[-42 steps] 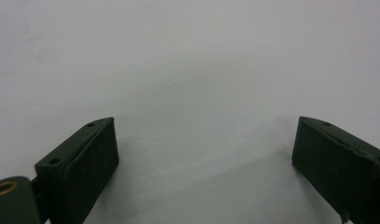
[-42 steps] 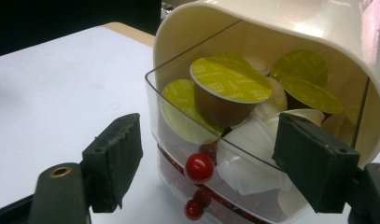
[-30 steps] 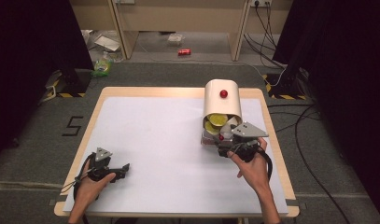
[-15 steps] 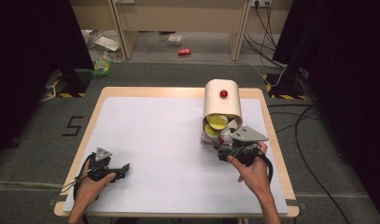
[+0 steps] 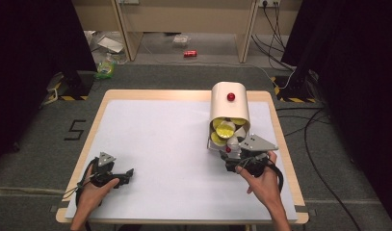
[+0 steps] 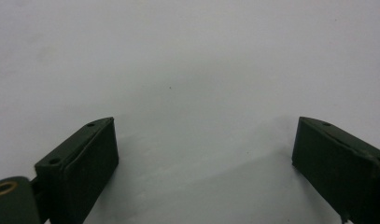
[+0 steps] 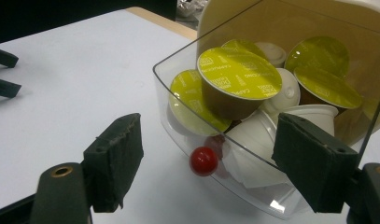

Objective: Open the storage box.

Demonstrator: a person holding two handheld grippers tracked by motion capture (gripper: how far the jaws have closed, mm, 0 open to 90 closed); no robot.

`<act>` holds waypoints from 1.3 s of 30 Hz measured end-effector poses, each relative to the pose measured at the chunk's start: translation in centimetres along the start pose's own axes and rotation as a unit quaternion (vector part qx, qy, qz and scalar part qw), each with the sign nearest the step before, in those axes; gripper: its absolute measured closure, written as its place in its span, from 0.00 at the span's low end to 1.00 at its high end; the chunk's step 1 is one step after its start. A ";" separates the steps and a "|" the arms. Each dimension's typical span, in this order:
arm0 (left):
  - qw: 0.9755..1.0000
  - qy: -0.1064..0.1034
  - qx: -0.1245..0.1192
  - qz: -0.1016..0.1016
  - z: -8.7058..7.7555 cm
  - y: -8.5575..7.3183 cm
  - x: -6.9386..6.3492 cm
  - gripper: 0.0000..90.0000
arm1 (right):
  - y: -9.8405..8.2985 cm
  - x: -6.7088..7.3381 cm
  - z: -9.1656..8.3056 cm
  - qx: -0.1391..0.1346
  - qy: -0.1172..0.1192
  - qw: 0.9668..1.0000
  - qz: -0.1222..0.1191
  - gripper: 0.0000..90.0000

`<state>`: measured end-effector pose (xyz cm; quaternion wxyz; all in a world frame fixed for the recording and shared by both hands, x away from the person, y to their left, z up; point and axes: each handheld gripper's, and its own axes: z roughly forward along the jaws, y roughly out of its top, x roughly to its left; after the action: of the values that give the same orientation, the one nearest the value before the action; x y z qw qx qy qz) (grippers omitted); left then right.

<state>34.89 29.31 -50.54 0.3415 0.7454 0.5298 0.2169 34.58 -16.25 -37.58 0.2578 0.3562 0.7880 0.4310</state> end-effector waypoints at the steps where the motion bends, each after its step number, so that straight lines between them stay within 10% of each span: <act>1: 1.000 0.000 0.000 0.000 0.0 0.0 0.0 0.07 | 0.0 0.0 0.0 0.000 0.000 1.000 0.001 0.27; 32: 1.000 0.000 0.000 0.000 0.0 0.0 0.0 0.07 | -0.3 0.5 -0.8 0.016 0.018 1.000 0.007 0.27; 39: 1.000 0.000 -0.001 0.000 0.0 0.0 0.0 0.07 | -0.4 0.0 -1.1 -0.016 0.010 0.999 0.036 0.25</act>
<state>34.89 29.30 -50.55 0.3419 0.7449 0.5300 0.2173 33.68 -16.88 -37.37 0.2402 0.3757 0.7705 0.4555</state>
